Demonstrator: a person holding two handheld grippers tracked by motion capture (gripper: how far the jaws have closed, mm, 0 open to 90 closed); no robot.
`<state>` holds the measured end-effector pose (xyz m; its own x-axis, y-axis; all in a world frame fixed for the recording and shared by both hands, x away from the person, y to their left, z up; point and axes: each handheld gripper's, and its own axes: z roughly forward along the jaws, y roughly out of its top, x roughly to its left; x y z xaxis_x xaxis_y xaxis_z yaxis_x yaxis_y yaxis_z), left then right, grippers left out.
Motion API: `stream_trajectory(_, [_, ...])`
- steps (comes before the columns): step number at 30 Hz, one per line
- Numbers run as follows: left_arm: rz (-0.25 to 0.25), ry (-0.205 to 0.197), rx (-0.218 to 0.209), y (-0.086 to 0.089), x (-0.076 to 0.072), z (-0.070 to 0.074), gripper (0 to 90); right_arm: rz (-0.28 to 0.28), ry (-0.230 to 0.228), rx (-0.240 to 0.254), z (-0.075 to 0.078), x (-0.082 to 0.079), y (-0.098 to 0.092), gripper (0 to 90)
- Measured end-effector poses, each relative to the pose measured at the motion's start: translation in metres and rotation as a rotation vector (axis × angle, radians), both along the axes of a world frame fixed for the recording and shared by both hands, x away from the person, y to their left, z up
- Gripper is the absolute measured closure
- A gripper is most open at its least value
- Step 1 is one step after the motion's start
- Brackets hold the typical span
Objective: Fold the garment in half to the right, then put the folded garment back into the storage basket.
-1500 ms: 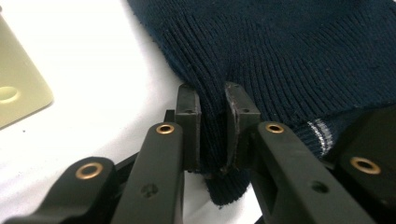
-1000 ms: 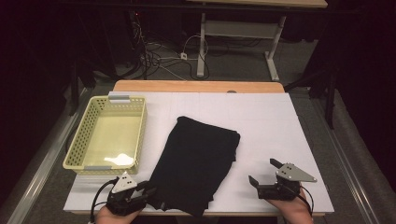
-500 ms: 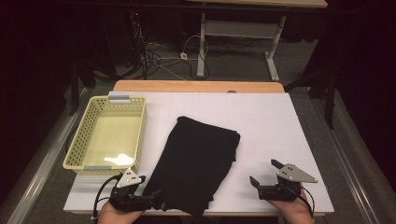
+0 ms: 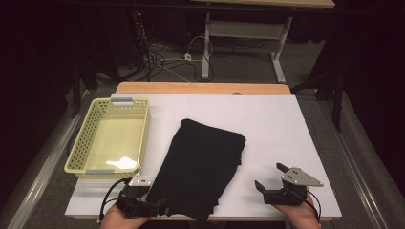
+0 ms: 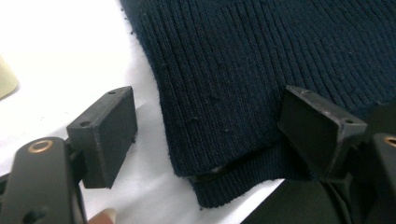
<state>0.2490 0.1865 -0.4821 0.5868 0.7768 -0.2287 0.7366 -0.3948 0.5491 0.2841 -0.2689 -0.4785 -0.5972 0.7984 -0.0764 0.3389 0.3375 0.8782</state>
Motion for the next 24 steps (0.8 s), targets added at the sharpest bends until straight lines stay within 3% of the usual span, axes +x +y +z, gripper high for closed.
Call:
stream_trajectory(3, [-0.008,0.002,-0.003,-0.001,0.000,0.000,22.1,-0.004,-0.004,0.002,0.000,0.000,0.000,1.0])
stream_trajectory(13, [-0.078,0.020,-0.046,-0.002,0.001,0.002,43.1,0.007,-0.007,-0.001,0.000,-0.004,0.008,1.0])
stream_trajectory(21, [-0.122,-0.011,-0.061,-0.008,0.000,0.001,62.0,0.038,-0.001,0.010,0.007,-0.002,0.028,1.6])
stream_trajectory(24, [-0.145,-0.036,-0.027,-0.012,0.001,0.003,66.0,0.041,-0.002,0.011,0.012,0.002,0.037,2.1])
